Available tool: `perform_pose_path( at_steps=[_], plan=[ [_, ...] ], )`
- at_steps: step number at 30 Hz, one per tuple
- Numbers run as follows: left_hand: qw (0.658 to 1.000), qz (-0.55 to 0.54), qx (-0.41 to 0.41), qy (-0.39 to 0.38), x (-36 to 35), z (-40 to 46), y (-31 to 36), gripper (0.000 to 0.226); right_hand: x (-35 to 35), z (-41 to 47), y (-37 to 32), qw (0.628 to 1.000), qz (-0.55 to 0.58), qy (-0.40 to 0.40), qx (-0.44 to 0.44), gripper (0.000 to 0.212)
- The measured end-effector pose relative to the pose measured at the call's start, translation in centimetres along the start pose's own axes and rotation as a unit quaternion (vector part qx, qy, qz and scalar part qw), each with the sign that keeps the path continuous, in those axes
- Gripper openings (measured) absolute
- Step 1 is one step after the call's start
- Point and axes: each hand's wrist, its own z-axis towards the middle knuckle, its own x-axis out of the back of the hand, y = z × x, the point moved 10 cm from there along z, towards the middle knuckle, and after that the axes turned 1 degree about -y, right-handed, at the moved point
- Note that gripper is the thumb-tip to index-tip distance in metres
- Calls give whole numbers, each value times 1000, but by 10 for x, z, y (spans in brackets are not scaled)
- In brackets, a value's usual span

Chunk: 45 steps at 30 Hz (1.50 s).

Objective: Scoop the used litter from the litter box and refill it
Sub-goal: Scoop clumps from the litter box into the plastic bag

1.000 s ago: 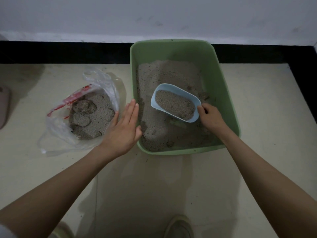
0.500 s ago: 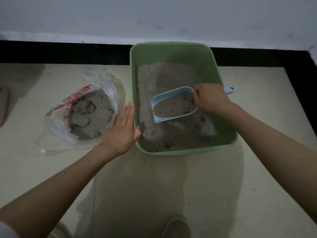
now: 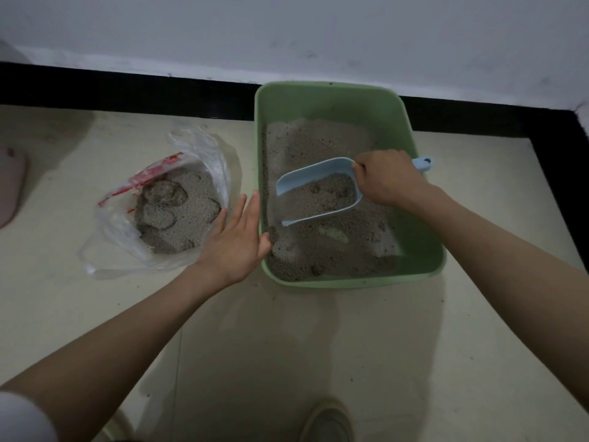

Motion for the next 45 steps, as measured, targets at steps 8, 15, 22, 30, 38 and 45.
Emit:
perform_pose_path(
  at_steps=[8,15,22,30,38,45],
  plan=[
    [1000,-7,6,-2,1,-1,-1,72,3,2,-4,1000,3,-1,1,33],
    [1000,-13,1,1,0,-1,0,72,2,0,-9,1000,26,-8,-8,32],
    [1000,-18,0,1,1,-1,1,71,-1,-1,-23,1000,14,-7,4,34],
    [1000,-27,1,1,1,-2,0,72,19,4,-41,998,-60,14,27,25],
    [1000,-25,3,1,1,-2,0,71,19,-1,-44,999,-49,6,19,23],
    [1000,-25,2,-1,1,-2,0,70,26,-3,-50,997,-74,11,17,28]
  ],
)
